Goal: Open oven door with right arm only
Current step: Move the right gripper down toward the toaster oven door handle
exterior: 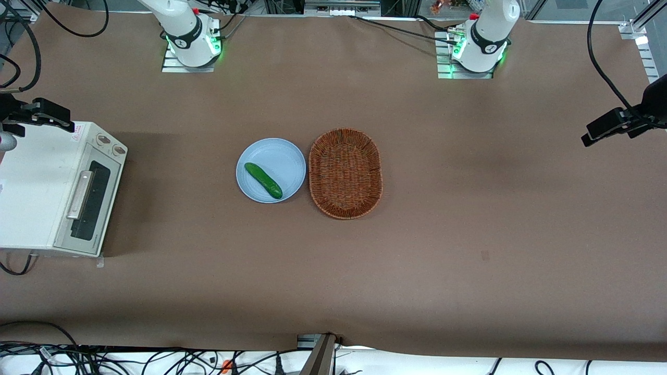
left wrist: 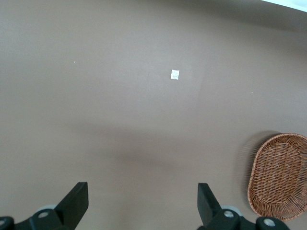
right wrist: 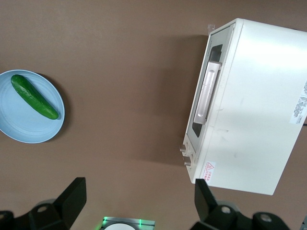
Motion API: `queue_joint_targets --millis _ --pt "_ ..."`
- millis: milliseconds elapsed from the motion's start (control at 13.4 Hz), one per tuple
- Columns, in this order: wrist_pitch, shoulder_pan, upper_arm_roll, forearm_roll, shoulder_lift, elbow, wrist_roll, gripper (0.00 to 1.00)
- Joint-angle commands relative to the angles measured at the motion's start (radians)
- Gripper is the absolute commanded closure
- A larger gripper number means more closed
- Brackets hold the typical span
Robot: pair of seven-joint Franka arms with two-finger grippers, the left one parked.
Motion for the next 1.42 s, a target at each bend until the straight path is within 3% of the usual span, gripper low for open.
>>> queue_joint_targets --millis 0,373,447,671,894,1342 --pt "-0.019 -0.001 0.004 -0.016 0.004 -0.010 -0.019 0.00" --pt "-0.056 0.010 0.007 -0.010 0.062 -0.057 0.000 0.04" --pt "-0.056 0.010 0.009 -0.010 0.082 -0.070 0.000 0.18" --pt "-0.052 0.038 0.010 -0.014 0.130 -0.091 -0.002 0.71" --pt "-0.024 0.056 0.010 -0.018 0.196 -0.091 -0.002 1.00" --pt "0.099 0.076 0.010 -0.194 0.328 -0.100 -0.002 1.00"
